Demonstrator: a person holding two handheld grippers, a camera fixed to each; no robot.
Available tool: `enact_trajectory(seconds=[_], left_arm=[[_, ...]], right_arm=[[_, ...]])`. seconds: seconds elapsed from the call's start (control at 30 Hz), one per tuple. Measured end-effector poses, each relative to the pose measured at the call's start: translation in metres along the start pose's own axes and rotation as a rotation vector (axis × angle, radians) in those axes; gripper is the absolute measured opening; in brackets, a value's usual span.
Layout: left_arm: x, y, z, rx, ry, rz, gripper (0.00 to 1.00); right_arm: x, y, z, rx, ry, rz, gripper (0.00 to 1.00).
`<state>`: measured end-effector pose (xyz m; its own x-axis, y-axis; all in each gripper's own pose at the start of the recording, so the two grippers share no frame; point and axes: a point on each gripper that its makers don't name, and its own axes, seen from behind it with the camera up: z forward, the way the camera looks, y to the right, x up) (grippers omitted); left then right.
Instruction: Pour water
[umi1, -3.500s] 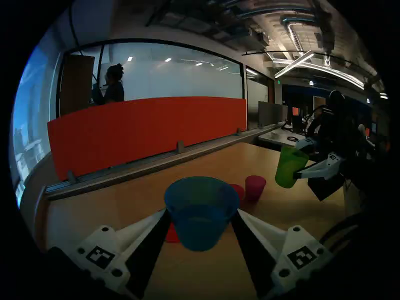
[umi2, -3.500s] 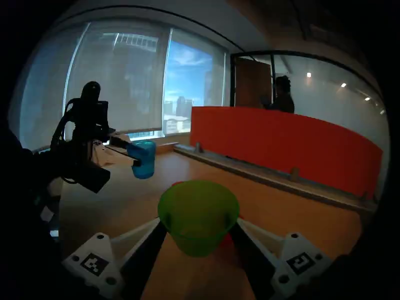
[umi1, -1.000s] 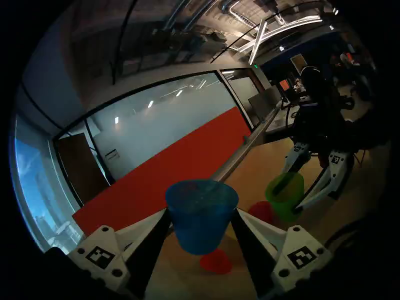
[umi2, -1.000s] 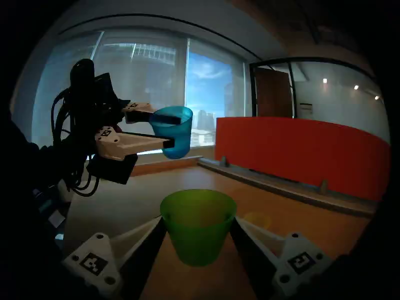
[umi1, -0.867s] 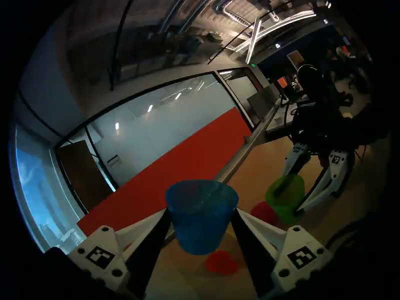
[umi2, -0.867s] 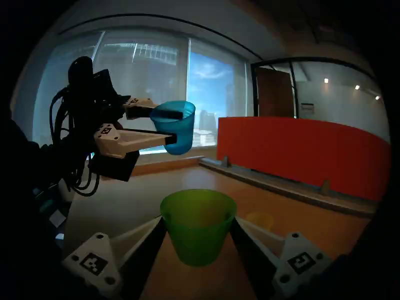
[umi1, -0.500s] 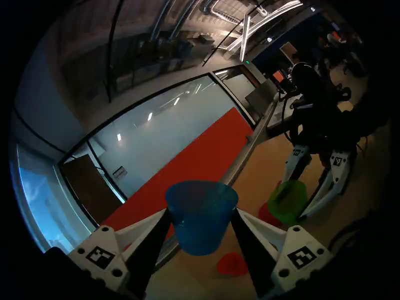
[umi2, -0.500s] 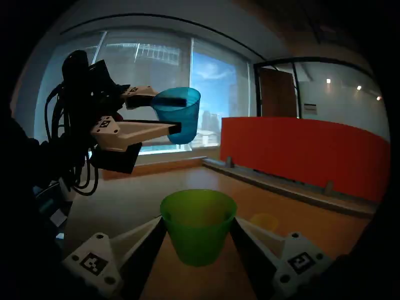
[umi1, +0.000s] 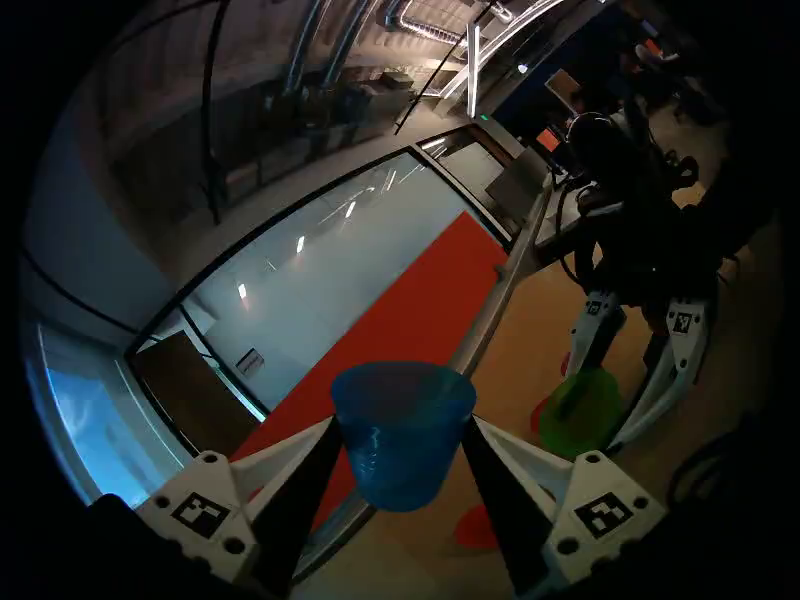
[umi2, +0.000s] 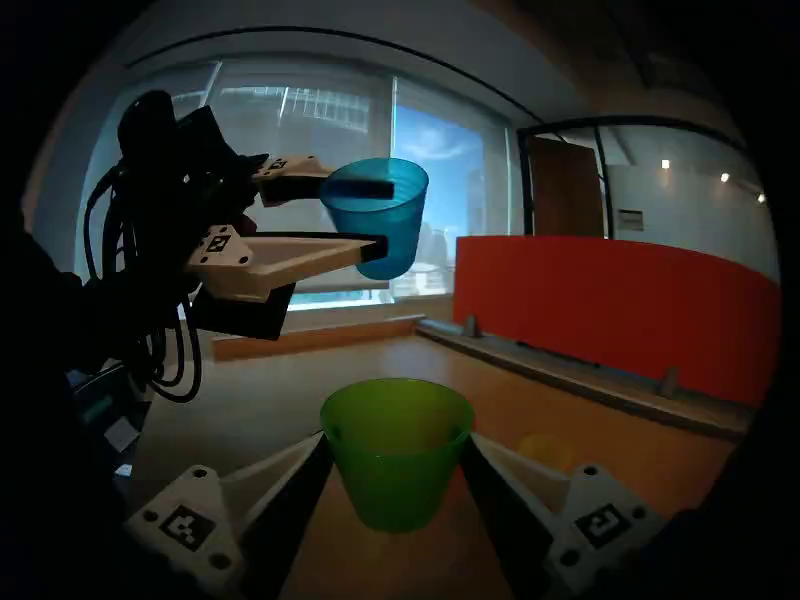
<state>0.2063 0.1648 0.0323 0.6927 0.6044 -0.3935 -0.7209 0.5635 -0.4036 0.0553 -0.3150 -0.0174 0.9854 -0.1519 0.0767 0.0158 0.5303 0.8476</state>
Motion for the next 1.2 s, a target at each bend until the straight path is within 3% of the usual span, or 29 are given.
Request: enact_trajectory(seconds=[0.57,1.2], left_arm=[[0.005,-0.002,0.005,0.012,0.010,0.096,0.83],[0.013,-0.005,0.004,0.024,0.019,0.172,0.83]], right_arm=[[0.004,-0.009,0.010,0.026,-0.002,-0.015,0.88],[0.007,-0.015,0.012,0.041,0.002,-0.021,0.88]])
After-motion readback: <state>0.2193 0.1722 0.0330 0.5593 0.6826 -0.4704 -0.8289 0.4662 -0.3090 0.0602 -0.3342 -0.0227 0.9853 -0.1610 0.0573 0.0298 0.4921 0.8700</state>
